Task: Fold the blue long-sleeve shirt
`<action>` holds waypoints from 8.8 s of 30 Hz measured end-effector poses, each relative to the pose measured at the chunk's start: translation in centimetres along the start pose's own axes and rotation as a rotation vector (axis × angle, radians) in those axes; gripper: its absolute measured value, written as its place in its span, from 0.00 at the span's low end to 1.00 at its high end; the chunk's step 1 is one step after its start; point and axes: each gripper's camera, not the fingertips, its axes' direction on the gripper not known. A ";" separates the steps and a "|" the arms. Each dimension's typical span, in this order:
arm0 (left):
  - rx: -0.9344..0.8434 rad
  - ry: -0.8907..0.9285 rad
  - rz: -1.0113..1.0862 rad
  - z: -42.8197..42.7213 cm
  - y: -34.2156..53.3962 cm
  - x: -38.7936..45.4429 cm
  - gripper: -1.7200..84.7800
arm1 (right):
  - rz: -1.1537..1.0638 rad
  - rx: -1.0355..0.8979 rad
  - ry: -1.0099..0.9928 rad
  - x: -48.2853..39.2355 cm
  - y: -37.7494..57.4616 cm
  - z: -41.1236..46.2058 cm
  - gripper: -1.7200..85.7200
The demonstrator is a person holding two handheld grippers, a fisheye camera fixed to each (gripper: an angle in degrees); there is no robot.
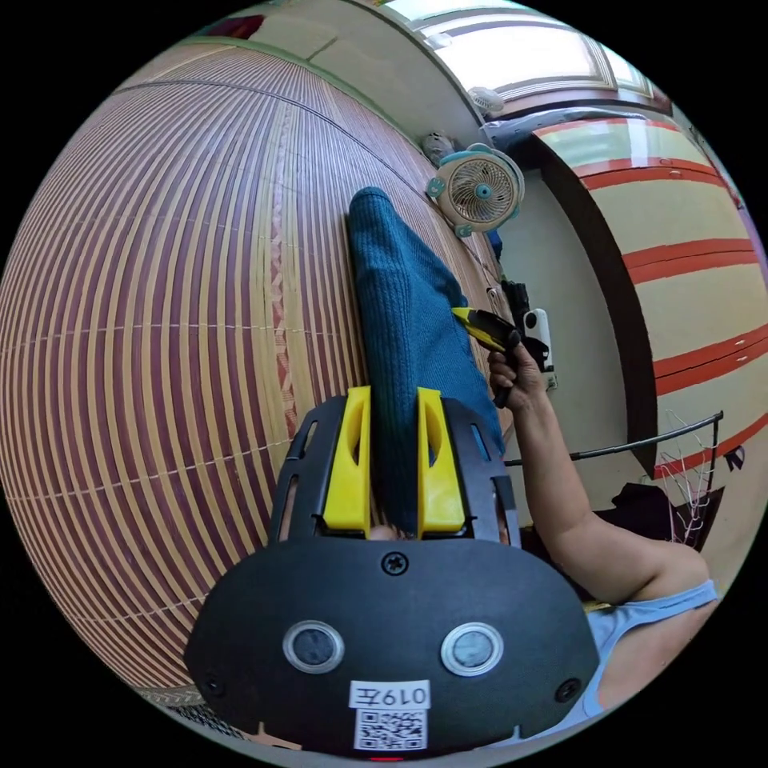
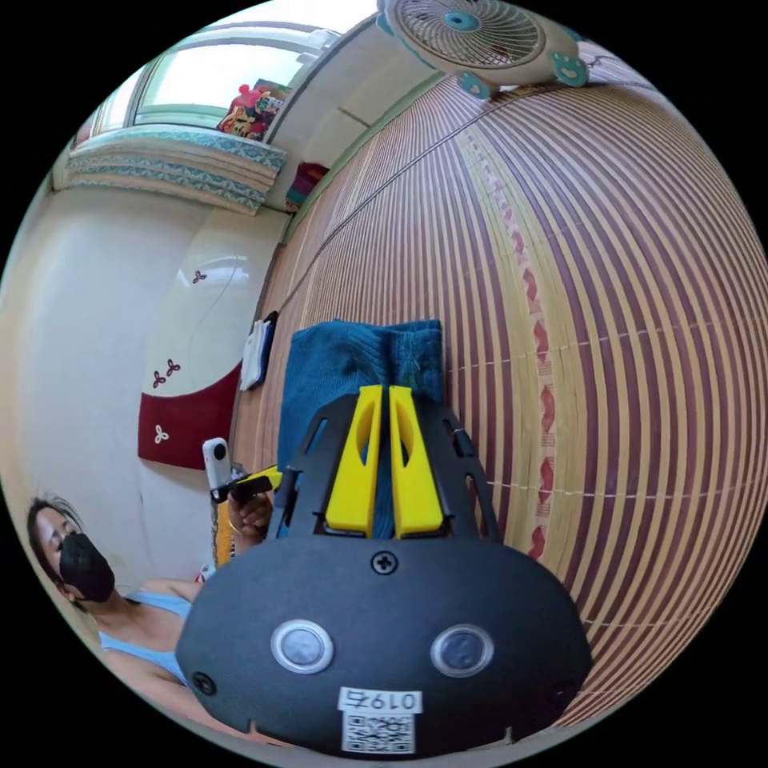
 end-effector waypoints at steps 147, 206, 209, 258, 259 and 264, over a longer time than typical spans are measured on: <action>0.054 -0.123 -0.066 -2.5 16.5 -0.2 0.14 | 0.076 -0.068 -0.107 4.1 15.3 -3.4 0.10; 0.040 -1.374 1.124 41.0 53.1 12.5 0.09 | -0.475 0.048 0.253 -2.2 45.3 1.6 0.12; 0.038 -1.405 1.171 42.8 54.4 12.2 0.09 | -0.459 0.075 0.216 -1.5 45.2 0.8 0.12; 0.113 -1.409 1.153 46.1 53.4 0.3 0.03 | 0.010 -0.029 -0.060 5.4 28.9 -4.5 0.07; 0.113 -1.408 1.153 46.0 53.4 0.2 0.03 | 0.010 -0.026 -0.062 5.5 28.8 -4.4 0.05; 0.119 -1.396 1.155 45.1 52.8 -0.7 0.03 | -0.005 0.019 -0.062 5.3 28.8 -5.7 0.02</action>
